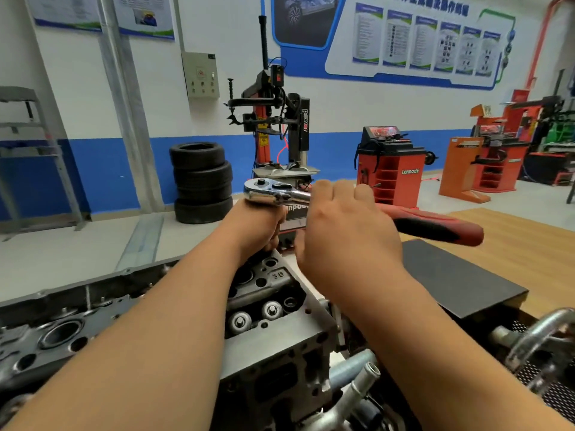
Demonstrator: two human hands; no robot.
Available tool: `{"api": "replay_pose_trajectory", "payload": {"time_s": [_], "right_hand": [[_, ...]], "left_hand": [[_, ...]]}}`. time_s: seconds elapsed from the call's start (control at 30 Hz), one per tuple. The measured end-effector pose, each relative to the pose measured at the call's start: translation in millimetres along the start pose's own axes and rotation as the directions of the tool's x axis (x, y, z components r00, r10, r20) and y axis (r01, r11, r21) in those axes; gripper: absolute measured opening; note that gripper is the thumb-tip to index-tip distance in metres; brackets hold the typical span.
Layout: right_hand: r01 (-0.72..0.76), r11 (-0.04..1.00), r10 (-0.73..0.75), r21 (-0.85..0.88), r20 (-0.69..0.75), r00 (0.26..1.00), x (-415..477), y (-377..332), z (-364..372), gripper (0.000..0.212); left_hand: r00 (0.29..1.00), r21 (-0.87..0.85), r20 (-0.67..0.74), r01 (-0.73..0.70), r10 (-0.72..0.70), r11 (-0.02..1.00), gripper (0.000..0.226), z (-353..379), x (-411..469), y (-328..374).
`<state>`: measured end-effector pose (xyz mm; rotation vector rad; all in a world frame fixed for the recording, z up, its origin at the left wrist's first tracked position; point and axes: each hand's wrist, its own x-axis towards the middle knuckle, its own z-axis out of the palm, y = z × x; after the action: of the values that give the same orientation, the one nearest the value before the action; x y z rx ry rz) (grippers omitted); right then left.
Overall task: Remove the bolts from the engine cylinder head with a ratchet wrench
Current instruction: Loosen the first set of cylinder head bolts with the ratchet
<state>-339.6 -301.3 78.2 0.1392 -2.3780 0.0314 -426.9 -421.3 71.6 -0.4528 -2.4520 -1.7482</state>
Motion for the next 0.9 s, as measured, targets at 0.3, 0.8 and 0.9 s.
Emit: {"api": "replay_pose_trajectory", "payload": {"time_s": [0.3,0.8,0.9], "right_hand": [[0.081,0.839,-0.176,0.539,0.127,0.976,123,3,74,0.025],[0.042,0.998,-0.039,-0.049,0.062,0.997,-13,-22,-12,0.055],[-0.040,0.998,0.039,0.051,0.015,0.999,25,11,8,0.029]], "left_hand": [[0.997,-0.147,0.042,0.063,-0.058,0.987,0.013,-7,7,-8],[0.992,0.125,-0.091,-0.075,0.087,0.989,0.018,1,0,1],[0.998,-0.007,-0.069,0.000,-0.001,1.000,0.021,1,1,-4]]}}
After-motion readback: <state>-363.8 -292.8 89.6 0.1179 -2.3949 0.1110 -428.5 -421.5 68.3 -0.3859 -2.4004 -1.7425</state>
